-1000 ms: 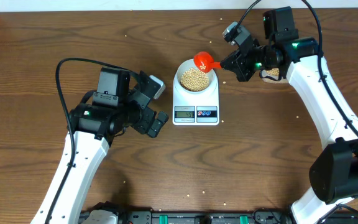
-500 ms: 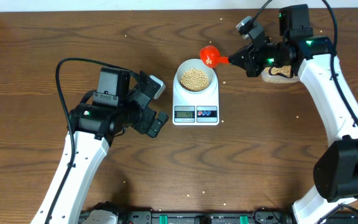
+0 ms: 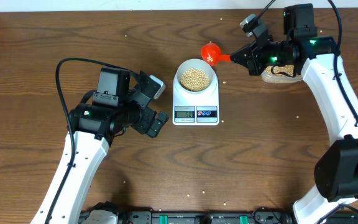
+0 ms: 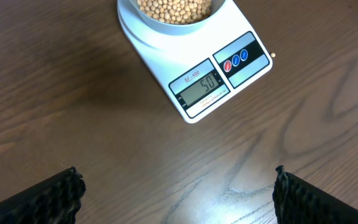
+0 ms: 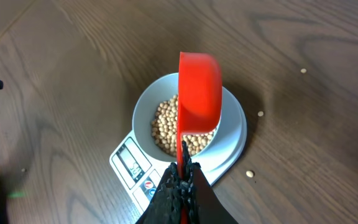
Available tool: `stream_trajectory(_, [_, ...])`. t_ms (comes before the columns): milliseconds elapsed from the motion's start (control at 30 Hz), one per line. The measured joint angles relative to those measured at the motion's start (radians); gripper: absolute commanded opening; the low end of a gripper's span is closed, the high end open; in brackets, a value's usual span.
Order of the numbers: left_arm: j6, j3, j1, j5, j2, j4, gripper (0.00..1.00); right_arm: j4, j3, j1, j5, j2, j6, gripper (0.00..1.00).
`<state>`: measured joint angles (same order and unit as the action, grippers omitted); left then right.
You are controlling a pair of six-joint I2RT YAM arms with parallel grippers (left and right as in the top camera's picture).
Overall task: Scoop item into bowl and weigh 50g on scale
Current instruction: 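Move the red scoop right back to the bean tub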
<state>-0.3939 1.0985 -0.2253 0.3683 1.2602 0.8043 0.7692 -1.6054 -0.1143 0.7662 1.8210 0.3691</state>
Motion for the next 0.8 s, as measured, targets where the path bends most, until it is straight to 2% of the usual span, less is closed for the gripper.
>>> stream_trajectory(200, [0.000,0.000,0.000,0.000,0.000,0.000,0.99,-0.042,0.000,0.034,0.129,0.000,-0.037,0.01])
stream_trajectory(433, [0.000,0.000,0.000,0.000,0.000,0.000,0.99,0.055,0.000,0.211,0.214,-0.001,-0.052,0.01])
stream_trajectory(600, [0.000,0.000,0.000,0.000,0.000,0.000,0.99,0.139,0.000,0.312,0.134,-0.001,-0.086,0.01])
stream_trajectory(800, [0.000,0.000,0.000,0.000,0.000,0.000,0.99,0.154,0.000,0.354,-0.043,-0.015,-0.156,0.01])
